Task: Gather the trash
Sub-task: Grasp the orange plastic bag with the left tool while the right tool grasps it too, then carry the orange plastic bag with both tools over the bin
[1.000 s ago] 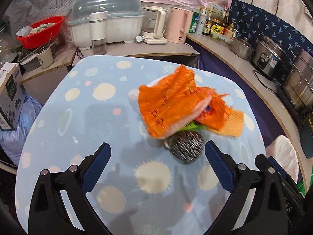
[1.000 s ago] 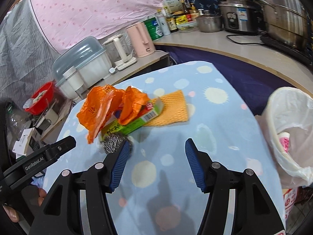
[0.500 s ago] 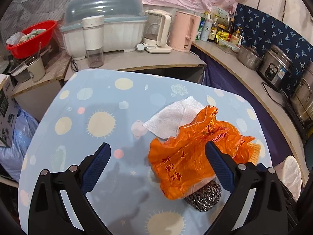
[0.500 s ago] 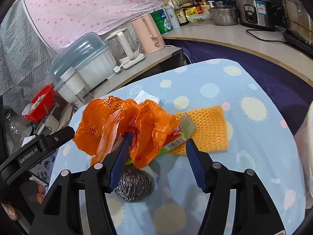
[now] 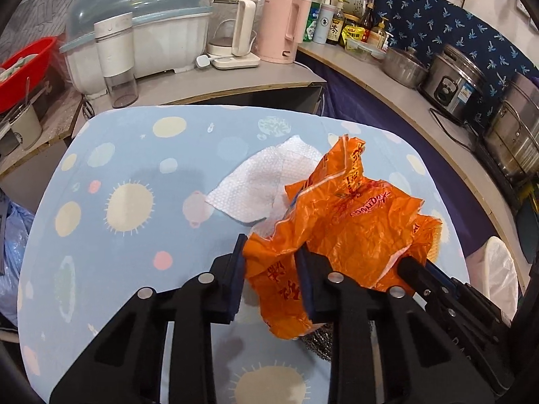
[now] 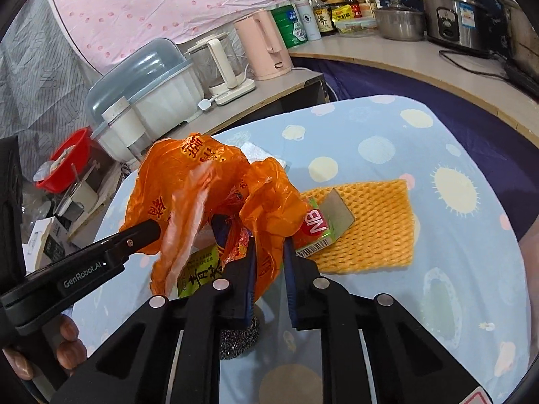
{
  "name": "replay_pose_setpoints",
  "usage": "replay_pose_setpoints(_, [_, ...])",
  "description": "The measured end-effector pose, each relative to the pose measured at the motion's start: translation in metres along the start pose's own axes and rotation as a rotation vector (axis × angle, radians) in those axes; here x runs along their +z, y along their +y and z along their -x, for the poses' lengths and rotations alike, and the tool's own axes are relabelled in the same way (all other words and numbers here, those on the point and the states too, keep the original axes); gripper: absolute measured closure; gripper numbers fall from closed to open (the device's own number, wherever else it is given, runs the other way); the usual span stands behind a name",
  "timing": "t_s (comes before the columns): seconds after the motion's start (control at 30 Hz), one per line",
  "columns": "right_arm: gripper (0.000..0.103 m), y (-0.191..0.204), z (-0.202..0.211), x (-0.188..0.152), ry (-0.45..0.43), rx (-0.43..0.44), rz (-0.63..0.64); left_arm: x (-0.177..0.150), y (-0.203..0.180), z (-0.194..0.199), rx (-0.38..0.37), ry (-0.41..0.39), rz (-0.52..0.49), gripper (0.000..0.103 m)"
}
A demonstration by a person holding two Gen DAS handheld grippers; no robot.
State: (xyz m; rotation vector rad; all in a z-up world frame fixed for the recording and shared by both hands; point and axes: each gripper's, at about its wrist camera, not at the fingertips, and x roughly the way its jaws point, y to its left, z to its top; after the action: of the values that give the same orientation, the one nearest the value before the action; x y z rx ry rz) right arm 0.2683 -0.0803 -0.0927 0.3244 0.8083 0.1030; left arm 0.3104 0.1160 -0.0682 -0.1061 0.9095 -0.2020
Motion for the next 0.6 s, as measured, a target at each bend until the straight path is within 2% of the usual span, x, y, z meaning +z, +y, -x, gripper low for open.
replay_pose_setpoints(0.2, [0.090, -0.006, 0.029, -0.005, -0.039, -0.006, -0.010, -0.004, -0.006, 0.025, -0.005, -0.033, 0.011, 0.085])
replay_pose_setpoints(0.6, [0.090, -0.039, 0.117, -0.018, -0.155, -0.044, -0.063, -0.013, -0.052, 0.100, -0.045, -0.135, -0.043, 0.086])
